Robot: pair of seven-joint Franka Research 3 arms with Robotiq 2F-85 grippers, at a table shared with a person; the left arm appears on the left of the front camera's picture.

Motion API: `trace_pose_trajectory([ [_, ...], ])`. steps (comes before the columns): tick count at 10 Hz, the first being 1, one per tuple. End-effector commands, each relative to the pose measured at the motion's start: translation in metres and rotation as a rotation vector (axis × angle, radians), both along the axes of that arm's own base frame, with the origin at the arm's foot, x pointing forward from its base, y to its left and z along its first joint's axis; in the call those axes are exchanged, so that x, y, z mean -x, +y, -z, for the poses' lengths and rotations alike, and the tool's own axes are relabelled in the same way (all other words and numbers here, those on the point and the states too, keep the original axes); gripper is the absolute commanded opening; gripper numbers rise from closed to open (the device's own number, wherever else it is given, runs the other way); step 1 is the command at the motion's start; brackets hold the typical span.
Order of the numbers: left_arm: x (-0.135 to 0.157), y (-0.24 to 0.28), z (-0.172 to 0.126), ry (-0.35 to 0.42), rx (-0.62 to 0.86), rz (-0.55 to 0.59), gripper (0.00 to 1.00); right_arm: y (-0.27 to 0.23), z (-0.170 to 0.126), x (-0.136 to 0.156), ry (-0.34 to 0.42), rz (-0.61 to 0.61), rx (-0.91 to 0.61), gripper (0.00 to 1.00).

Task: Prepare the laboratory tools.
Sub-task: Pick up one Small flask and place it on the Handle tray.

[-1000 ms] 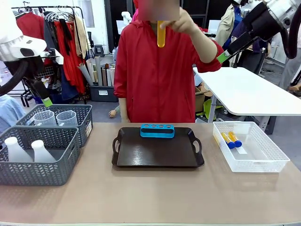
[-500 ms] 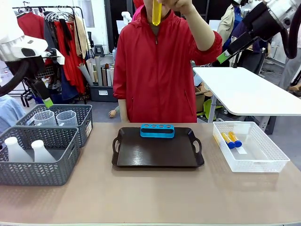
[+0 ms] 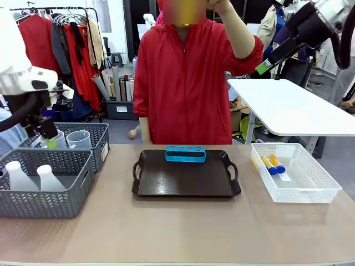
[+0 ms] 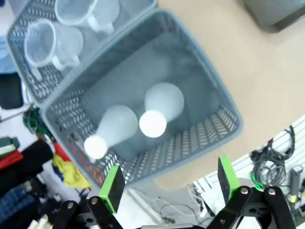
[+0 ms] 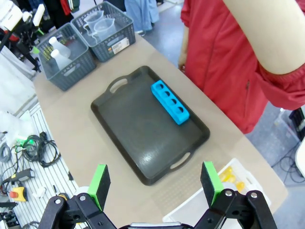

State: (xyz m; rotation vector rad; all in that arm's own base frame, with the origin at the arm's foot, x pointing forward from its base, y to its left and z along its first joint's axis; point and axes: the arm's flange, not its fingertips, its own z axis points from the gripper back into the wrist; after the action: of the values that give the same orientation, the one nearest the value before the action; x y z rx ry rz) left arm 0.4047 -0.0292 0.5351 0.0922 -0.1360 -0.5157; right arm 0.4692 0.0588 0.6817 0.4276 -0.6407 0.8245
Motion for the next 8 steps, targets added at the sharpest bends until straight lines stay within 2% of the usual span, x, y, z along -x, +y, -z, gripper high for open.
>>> trace_pose_trajectory([
  [1, 0.02, -0.002, 0.016, -0.015, -0.083, -0.139, 1.0, 0.0, 0.0, 0.001, 0.0, 0.0, -0.01, 1.0],
  [8, 0.008, 0.009, 0.083, 0.042, -0.004, -0.178, 1.0, 0.0, 0.0, 0.001, 0.0, 0.0, -0.01, 1.0],
])
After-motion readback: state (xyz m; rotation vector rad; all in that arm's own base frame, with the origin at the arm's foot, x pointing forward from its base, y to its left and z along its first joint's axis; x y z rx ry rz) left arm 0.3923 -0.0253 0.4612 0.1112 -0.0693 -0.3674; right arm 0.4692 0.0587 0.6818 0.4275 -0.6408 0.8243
